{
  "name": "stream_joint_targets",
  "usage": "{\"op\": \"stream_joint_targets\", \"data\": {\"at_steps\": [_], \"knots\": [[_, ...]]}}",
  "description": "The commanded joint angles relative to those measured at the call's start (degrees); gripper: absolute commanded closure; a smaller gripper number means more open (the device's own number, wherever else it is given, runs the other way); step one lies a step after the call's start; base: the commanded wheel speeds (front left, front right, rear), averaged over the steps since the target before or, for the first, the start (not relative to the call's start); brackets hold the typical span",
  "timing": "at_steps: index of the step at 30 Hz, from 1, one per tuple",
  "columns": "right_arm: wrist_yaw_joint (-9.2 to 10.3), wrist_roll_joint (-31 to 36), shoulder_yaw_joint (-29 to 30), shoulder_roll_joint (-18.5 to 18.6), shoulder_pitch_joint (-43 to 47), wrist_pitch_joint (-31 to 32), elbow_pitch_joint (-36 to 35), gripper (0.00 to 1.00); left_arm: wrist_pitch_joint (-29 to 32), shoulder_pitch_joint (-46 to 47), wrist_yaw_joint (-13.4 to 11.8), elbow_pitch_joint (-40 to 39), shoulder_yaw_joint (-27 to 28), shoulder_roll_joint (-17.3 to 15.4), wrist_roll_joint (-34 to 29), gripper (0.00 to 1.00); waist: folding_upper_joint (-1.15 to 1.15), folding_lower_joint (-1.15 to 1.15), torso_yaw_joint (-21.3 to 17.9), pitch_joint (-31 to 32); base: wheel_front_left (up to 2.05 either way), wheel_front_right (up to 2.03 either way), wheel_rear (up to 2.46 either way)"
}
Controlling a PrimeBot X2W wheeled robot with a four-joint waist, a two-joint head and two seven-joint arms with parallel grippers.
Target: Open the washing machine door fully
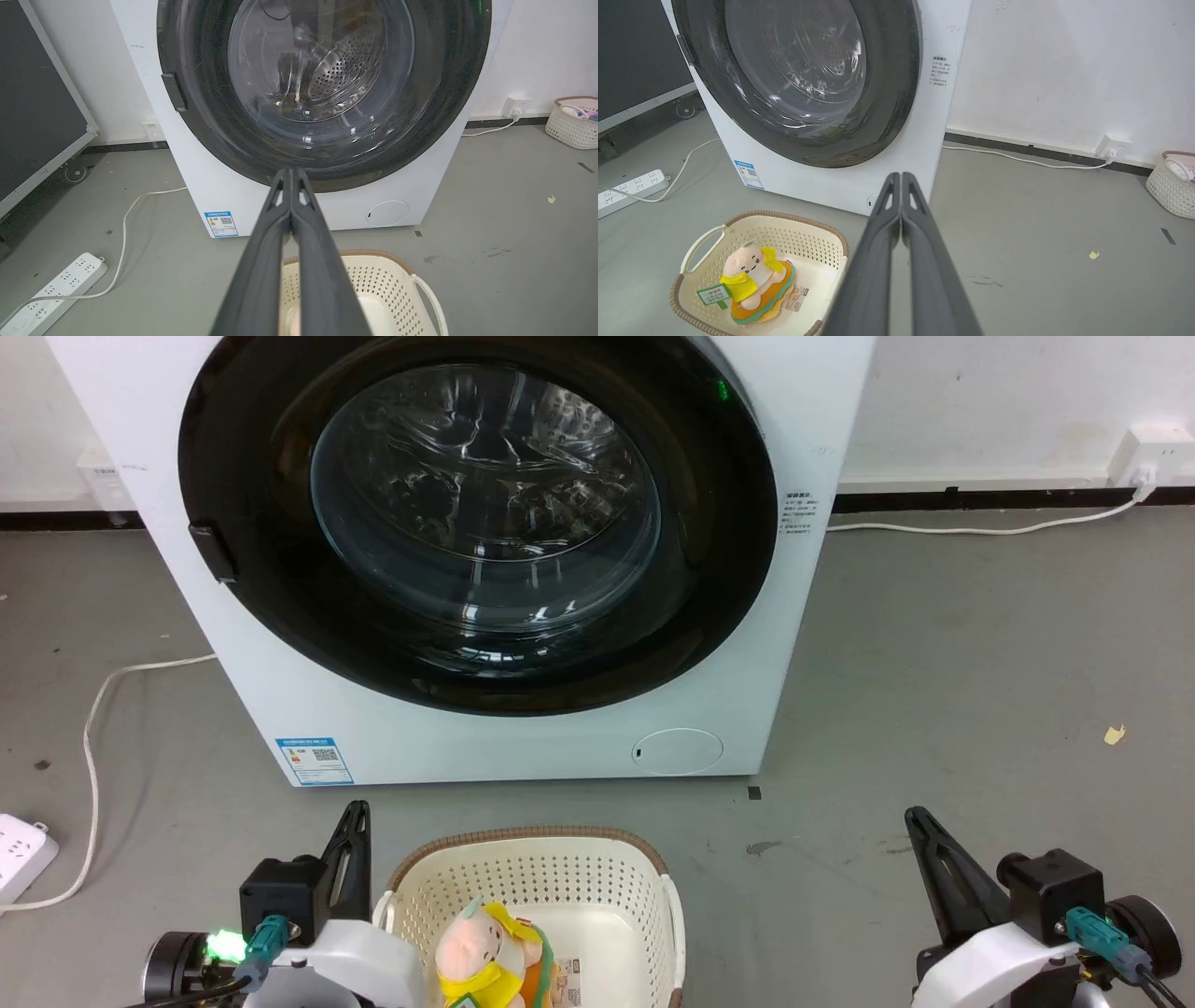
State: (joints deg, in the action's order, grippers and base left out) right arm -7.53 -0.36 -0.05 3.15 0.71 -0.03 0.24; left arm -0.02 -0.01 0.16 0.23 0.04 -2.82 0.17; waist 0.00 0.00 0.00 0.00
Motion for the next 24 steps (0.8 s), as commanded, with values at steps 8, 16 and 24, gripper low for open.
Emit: {"op": "stream_joint_targets", "data": {"at_steps": [8, 16, 24], "knots": [[0.0, 0.0, 0.0, 0.0, 0.0, 0.0, 0.0, 0.0, 0.0, 0.0, 0.0, 0.0, 0.0, 0.0, 0.0, 0.0, 0.0, 0.0, 0.0, 0.0, 0.0, 0.0, 0.0], [0.0, -0.8, 0.2, 0.0, -0.1, -0.8, 0.2, 0.0, -0.8, 0.2, -0.2, 0.4, -0.6, 0.0, 0.3, 0.0, 0.0, 0.0, 0.0, -0.1, 0.0, 0.0, 0.0], [0.01, -1.6, 0.4, 0.0, -0.6, -1.8, 0.1, 0.0, -1.8, 0.4, -0.3, 0.7, -1.2, 0.0, 0.5, 0.0, 0.0, 0.0, 0.2, -0.3, 0.0, 0.0, 0.0]]}}
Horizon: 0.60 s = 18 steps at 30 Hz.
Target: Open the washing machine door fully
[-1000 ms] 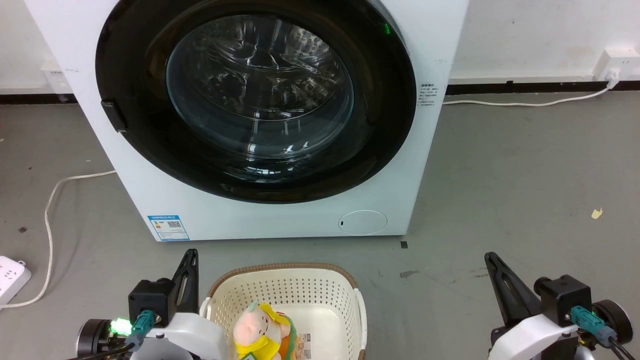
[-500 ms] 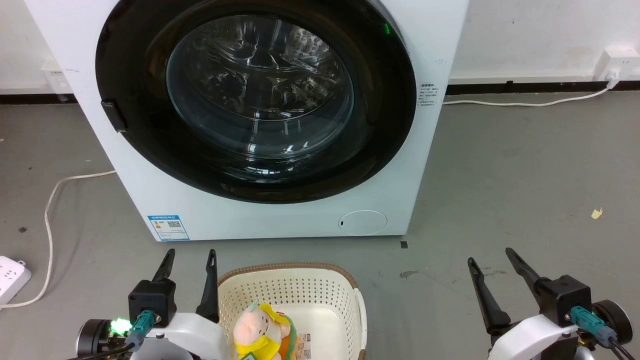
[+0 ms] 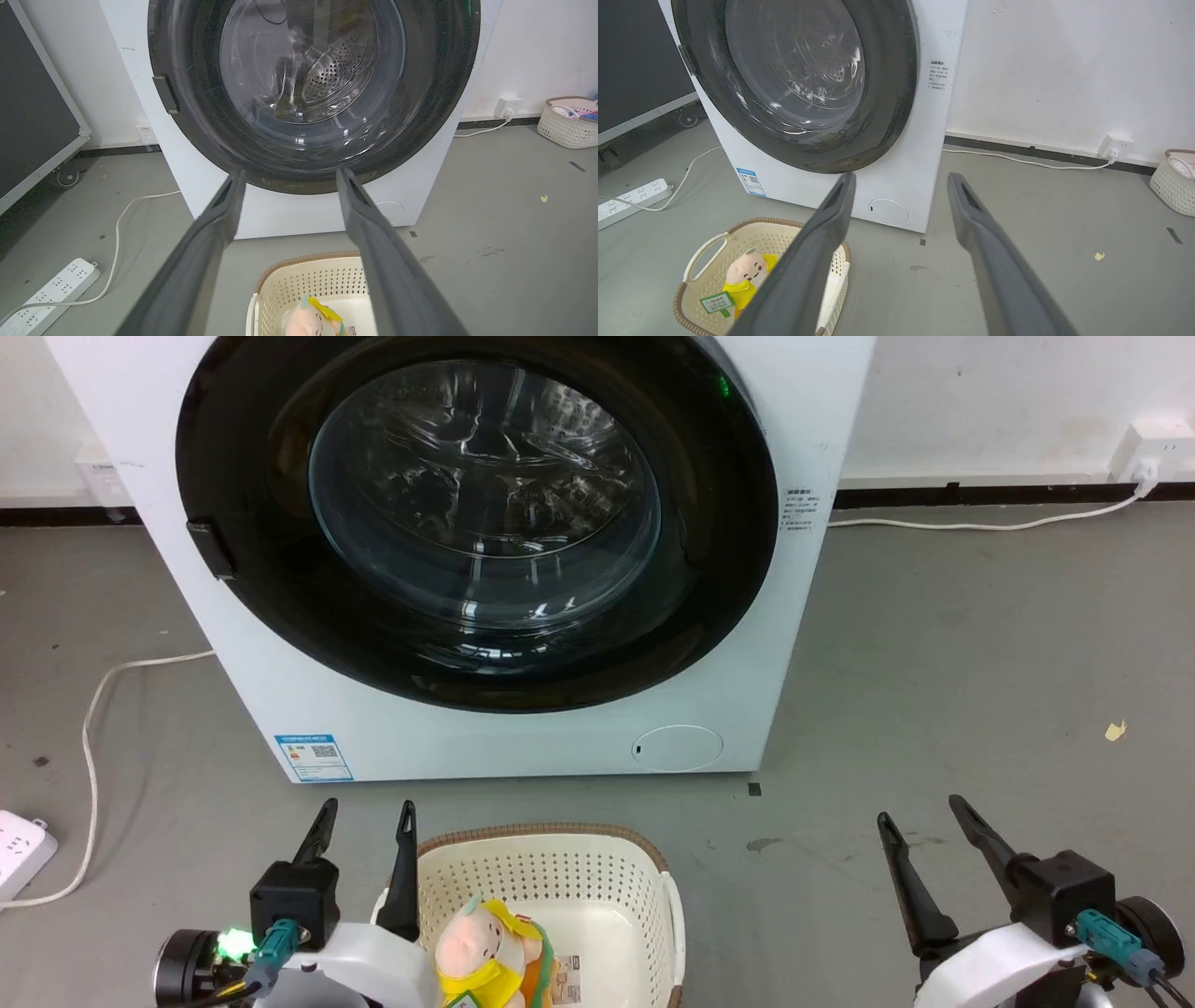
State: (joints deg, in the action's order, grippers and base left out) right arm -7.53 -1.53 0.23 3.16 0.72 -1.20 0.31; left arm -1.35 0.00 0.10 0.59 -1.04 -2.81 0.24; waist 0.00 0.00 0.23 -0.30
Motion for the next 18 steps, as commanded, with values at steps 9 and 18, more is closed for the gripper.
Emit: {"op": "stream_joint_targets", "data": {"at_steps": [9, 18], "knots": [[0.01, -2.8, 0.4, -0.1, -2.3, -1.6, 0.5, 0.0, -1.5, 1.2, -0.4, 0.3, -0.8, 0.0, 0.7, 0.0, 0.0, 0.0, 0.8, -1.4, 0.0, 0.0, 0.0], [0.01, -6.2, 1.2, 1.0, -6.7, -0.9, 0.8, 0.0, -2.6, 2.9, -0.5, 0.1, -1.6, 0.0, 1.1, 0.0, 0.0, 0.0, 2.0, -4.1, 0.0, 0.0, 0.0]]}}
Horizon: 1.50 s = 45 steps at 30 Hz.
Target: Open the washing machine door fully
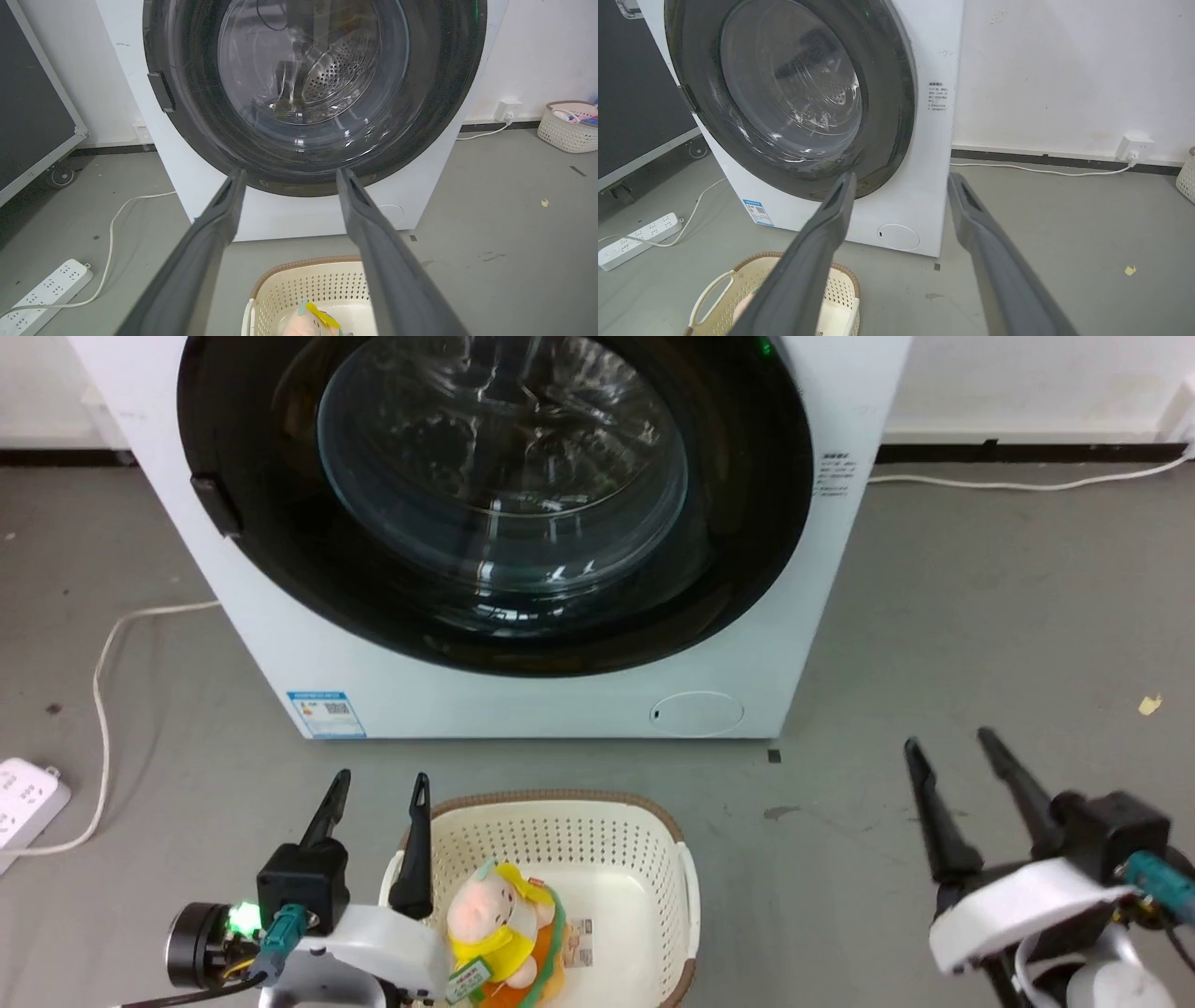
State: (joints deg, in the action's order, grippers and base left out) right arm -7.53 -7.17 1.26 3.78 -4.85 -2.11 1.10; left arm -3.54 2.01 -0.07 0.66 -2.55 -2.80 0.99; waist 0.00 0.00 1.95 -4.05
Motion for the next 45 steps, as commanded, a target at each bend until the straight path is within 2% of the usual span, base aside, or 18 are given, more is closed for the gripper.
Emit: {"op": "stream_joint_targets", "data": {"at_steps": [1, 14, 28, 29, 30, 31, 45], "knots": [[0.01, -1.1, 0.3, 0.4, -1.7, 0.2, -0.1, 0.0, -0.5, 1.1, -0.4, 0.0, -0.1, 0.0, 0.4, 0.0, 0.0, 0.0, 0.4, -0.7, 0.0, 0.0, 0.0], [0.02, -10.1, 4.4, -0.2, -12.0, 5.6, 1.5, 0.0, -2.1, 3.9, -1.3, -0.3, -1.7, 0.0, 1.6, 0.0, 0.0, 0.0, 2.6, -5.1, 0.0, 0.0, 0.0], [0.02, -15.4, 10.5, -0.7, -25.6, 9.8, 9.4, 0.0, -3.8, 6.1, -2.0, -0.6, -3.0, 0.0, 3.0, 0.0, 0.0, 0.0, 5.4, -9.3, 0.0, 0.0, 0.0], [0.02, -15.7, 10.9, -0.7, -26.4, 10.0, 10.2, 0.33, -3.9, 6.3, -2.0, -0.6, -3.1, 0.0, 3.1, 0.0, 0.0, 0.0, 5.6, -9.5, 0.0, 0.0, 0.0], [0.02, -15.9, 11.3, -0.7, -27.4, 10.2, 10.9, 0.75, -4.0, 6.4, -2.1, -0.6, -3.3, 0.0, 3.2, 0.0, 0.0, 0.0, 5.8, -9.8, 0.0, 0.0, 0.0], [0.02, -16.3, 11.7, -0.8, -28.3, 10.5, 11.5, 1.0, -4.1, 6.6, -2.1, -0.6, -3.5, 0.0, 3.3, 0.0, 0.0, 0.0, 6.1, -10.1, 0.0, 0.0, 0.0], [0.03, -19.6, 20.8, -0.8, -43.2, 16.5, 24.3, 1.0, -5.7, 8.4, -2.9, -0.7, -4.9, -0.1, 4.5, 0.0, 0.0, 0.0, 8.8, -13.6, 0.0, 0.0, 0.0]]}}
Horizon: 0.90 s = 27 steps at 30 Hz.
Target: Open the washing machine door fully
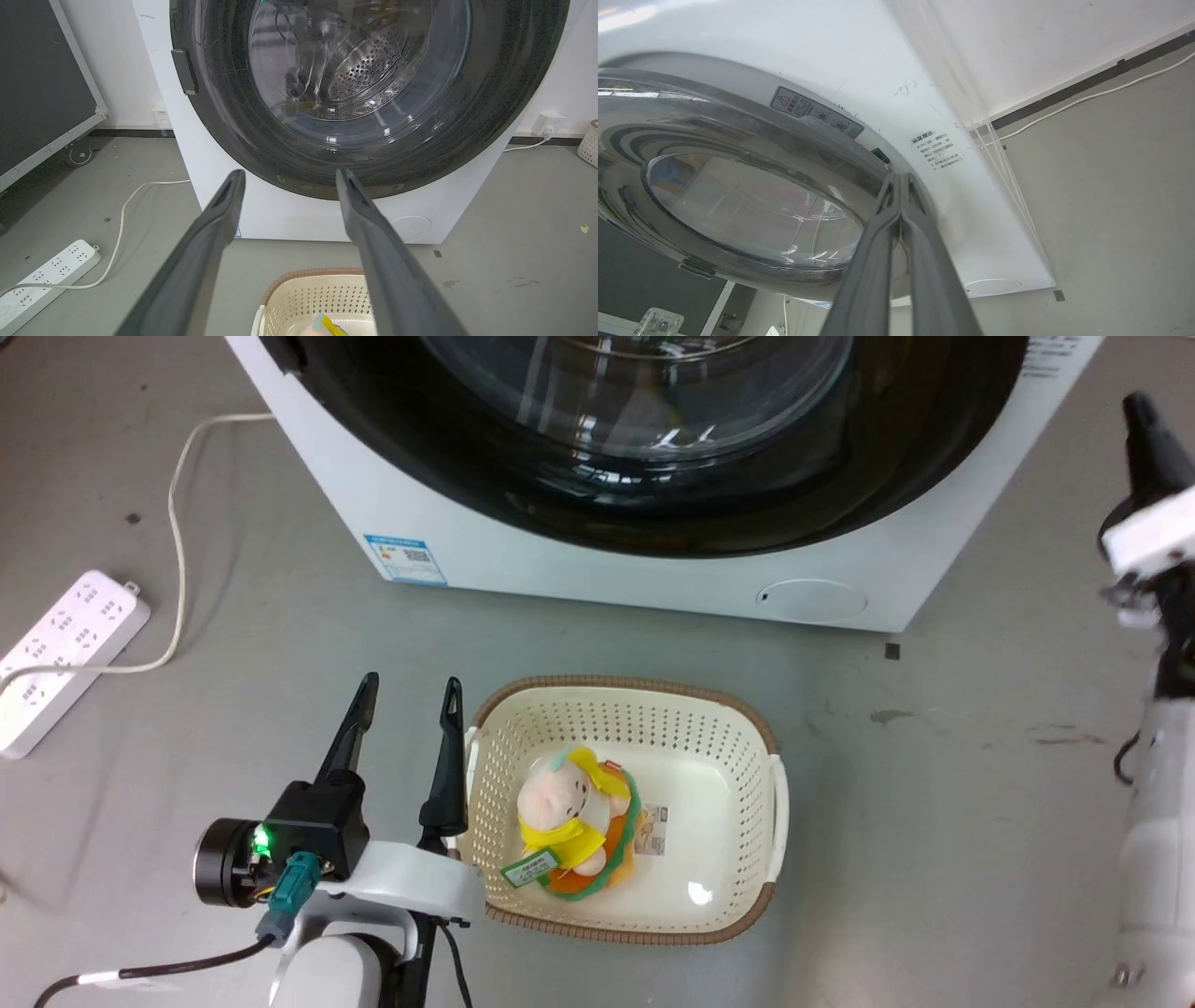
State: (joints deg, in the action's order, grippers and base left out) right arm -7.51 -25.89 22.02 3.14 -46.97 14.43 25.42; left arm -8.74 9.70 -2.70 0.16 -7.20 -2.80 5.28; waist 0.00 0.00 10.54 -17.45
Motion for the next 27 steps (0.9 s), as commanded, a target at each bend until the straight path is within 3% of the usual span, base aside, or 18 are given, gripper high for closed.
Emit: {"op": "stream_joint_targets", "data": {"at_steps": [1, 19, 27], "knots": [[0.0, -0.7, 0.9, 0.0, -2.4, 0.4, 1.0, 1.0, -0.6, 0.8, -0.3, -0.2, -0.4, -0.1, 0.3, 0.0, 0.0, 0.0, 0.4, -0.5, 0.0, 0.0, 0.0], [0.01, 1.7, 14.9, 3.8, -23.8, 14.7, 20.9, 1.0, -2.8, 3.6, -1.6, -0.2, -3.0, -0.1, 2.4, 0.0, 0.0, 0.0, 4.4, -5.4, 0.0, 0.0, 0.0], [0.01, 2.4, 19.2, 4.5, -31.2, 19.8, 26.4, 1.0, -3.7, 4.9, -2.1, -0.1, -4.1, -0.1, 3.3, 0.0, 0.0, 0.0, 6.1, -7.2, 0.0, 0.0, 0.0]]}}
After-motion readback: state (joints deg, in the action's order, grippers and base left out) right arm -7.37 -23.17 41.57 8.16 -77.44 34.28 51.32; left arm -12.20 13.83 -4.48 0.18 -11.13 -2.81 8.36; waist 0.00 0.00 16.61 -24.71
